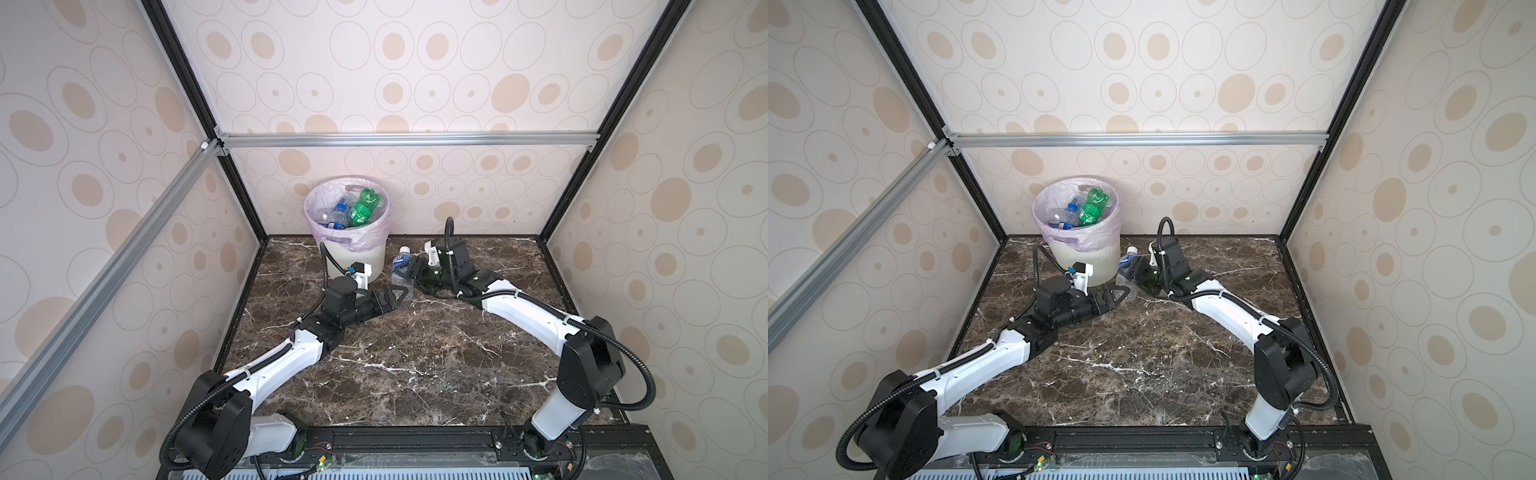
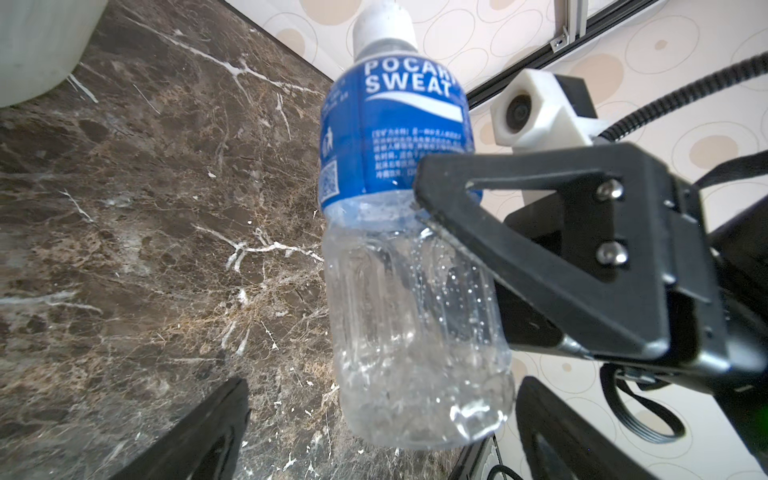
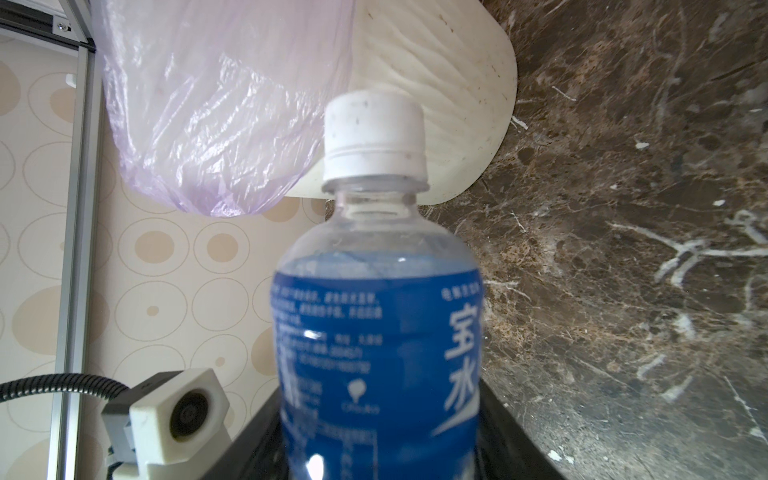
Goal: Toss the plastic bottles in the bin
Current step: 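Close left gripper on the Pocari Sweat bottle while right gripper opens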
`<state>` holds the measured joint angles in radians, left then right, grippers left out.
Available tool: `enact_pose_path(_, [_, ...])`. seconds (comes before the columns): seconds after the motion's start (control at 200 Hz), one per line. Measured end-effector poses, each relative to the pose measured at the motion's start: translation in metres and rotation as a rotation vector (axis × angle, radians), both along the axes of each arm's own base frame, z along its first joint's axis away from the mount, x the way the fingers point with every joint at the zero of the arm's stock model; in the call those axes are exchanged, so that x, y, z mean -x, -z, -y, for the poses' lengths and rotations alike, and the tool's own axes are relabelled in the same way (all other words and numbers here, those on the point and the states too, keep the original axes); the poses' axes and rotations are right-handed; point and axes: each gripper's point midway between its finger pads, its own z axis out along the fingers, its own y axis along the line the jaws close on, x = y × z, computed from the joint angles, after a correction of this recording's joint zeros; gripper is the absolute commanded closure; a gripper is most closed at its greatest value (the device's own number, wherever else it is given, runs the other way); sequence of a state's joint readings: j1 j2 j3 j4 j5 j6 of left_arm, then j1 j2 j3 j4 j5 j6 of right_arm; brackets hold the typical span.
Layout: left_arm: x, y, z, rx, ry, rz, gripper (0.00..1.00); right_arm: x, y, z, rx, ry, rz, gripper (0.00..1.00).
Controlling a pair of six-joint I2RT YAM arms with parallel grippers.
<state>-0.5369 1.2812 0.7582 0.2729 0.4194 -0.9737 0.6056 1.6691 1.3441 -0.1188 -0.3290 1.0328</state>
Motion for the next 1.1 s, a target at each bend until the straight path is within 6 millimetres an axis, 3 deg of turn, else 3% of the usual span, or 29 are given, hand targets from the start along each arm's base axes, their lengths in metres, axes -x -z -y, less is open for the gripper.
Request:
enact_pose_path(0.575, [-0.011, -0.011, 0.003, 0.031, -0.026, 0.039, 0.19, 0.003, -0.003, -0.006, -0.023, 0.000, -0.009, 0.40])
enact_pose_path(0.885, [-0.012, -0.015, 0.006, 0.056, -0.027, 0.041, 0.40, 0.002, -0.006, -0.009, -0.041, 0.004, -0.005, 0.40])
enact_pose_path(1.1, [-0.012, -0.016, 0.006, 0.068, -0.032, 0.036, 0.50, 0.001, -0.007, -0.009, -0.042, 0.005, -0.001, 0.30])
